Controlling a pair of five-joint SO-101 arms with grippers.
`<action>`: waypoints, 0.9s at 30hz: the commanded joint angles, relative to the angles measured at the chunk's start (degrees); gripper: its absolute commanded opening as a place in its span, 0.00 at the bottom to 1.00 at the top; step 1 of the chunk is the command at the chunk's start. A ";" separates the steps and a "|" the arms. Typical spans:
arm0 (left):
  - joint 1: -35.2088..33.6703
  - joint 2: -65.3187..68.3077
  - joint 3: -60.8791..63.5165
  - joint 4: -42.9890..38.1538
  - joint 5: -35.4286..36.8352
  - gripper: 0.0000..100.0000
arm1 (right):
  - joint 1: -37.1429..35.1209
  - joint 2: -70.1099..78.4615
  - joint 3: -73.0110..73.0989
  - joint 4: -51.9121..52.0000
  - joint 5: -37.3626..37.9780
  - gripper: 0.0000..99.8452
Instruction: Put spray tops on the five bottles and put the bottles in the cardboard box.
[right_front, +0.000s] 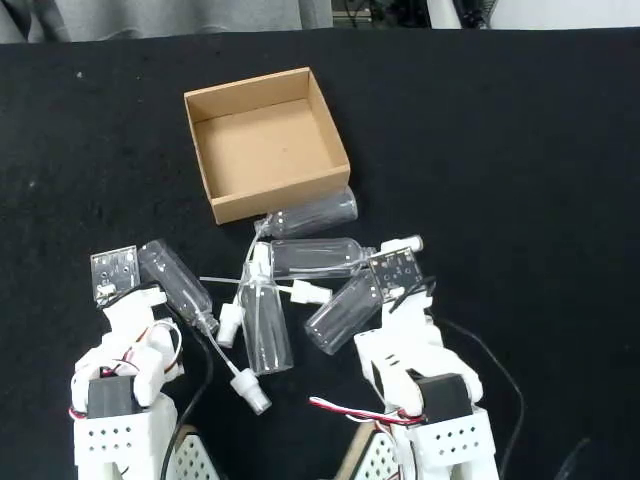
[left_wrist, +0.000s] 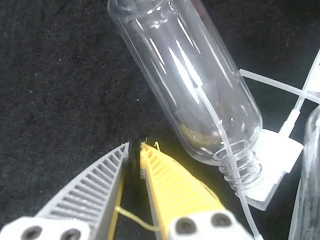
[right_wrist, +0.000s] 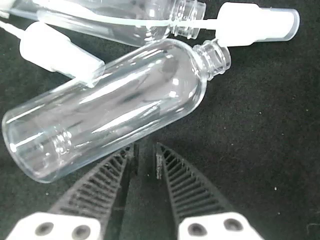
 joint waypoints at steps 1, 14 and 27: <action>-0.31 -0.70 0.92 0.79 -0.62 0.03 | 0.88 -5.58 -0.22 0.35 0.00 0.03; -0.31 -0.70 0.92 0.79 -0.62 0.03 | 0.88 -5.58 -0.22 0.35 0.35 0.03; -0.31 -0.70 0.92 0.79 -0.62 0.03 | 4.66 -5.58 -4.70 -0.26 0.44 0.03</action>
